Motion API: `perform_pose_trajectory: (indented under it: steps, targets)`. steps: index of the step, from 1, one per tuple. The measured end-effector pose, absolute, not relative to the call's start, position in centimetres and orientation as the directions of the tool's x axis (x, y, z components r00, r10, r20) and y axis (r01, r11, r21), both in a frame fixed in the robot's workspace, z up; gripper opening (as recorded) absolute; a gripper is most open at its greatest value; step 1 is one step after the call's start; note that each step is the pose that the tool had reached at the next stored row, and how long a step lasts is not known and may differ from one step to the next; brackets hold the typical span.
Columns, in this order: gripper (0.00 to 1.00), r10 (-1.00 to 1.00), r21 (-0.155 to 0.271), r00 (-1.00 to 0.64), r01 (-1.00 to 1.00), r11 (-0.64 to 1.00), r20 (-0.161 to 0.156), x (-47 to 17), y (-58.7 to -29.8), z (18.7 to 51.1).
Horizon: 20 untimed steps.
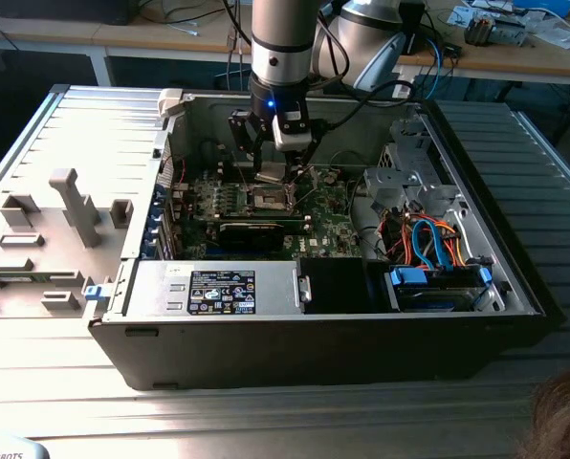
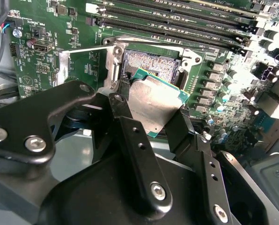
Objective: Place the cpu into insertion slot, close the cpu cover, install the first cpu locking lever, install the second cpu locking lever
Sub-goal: 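Place the cpu into insertion slot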
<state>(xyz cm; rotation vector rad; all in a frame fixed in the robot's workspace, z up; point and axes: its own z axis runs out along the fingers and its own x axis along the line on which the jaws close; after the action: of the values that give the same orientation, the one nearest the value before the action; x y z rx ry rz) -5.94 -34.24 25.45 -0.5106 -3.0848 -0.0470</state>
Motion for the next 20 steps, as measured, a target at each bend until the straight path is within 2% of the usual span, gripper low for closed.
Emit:
perform_pose_trajectory:
  steps: [20]
  targets:
    - [0.55, 0.343, 0.027, -0.939, 0.344, 0.939, 0.019, -5.94, -34.25, 25.39]
